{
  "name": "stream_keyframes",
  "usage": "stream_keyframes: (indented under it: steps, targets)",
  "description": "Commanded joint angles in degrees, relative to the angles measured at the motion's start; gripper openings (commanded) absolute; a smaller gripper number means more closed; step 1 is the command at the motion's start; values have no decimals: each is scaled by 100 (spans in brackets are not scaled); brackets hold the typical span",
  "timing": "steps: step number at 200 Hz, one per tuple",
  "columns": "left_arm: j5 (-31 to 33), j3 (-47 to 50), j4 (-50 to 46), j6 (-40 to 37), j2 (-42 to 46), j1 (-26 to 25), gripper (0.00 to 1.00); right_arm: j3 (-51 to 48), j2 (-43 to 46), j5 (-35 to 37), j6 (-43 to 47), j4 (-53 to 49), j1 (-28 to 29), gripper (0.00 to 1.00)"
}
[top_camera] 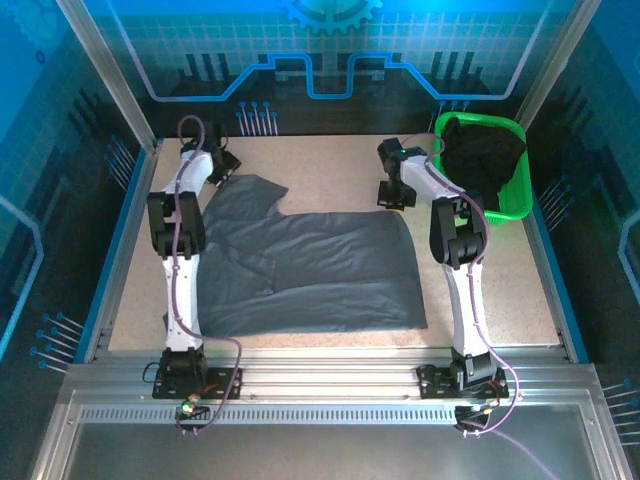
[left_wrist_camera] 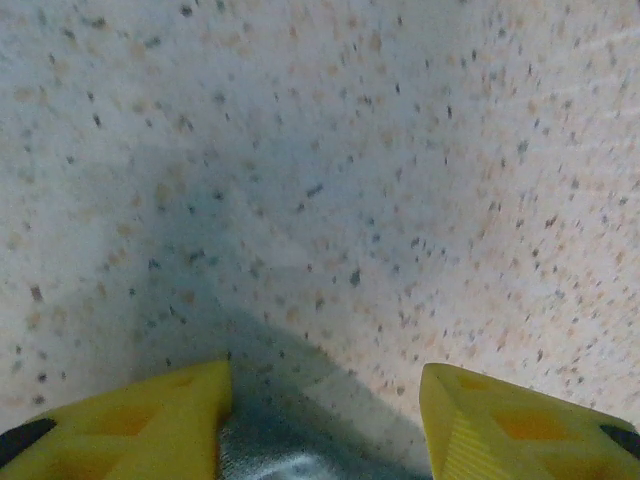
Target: Fold and stack the t-shirts
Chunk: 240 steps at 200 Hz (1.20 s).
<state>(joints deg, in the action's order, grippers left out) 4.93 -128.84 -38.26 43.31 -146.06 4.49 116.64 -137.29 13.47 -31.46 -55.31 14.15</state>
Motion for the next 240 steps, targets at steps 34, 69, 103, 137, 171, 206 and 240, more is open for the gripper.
stream_keyframes:
  steps: [34,69,103,137,171,206,240]
  targets:
    - [521,-836,-1828,-174,-594,-133,34,-141,96,-22,17,-213,-6,0]
    - [675,-913,-1925,-209,-521,-138,2,-109,82,-65,50,-200,0,0]
    - [881,-894,-1597,-345,80,-177,0,-173,202,-176,219,-25,-30,0]
    - [834,341,-928,-346,1278,-185,0,-248,371,-225,570,143,-73,0]
    - [504,2243,-17,-190,2624,-169,0,-400,762,-202,857,256,-123,0]
    - [228,3775,500,71,3796,-159,0,-876,1317,-373,1178,679,-75,0]
    - [236,5068,619,257,5064,-174,0,-1367,1842,-276,1259,765,74,0]
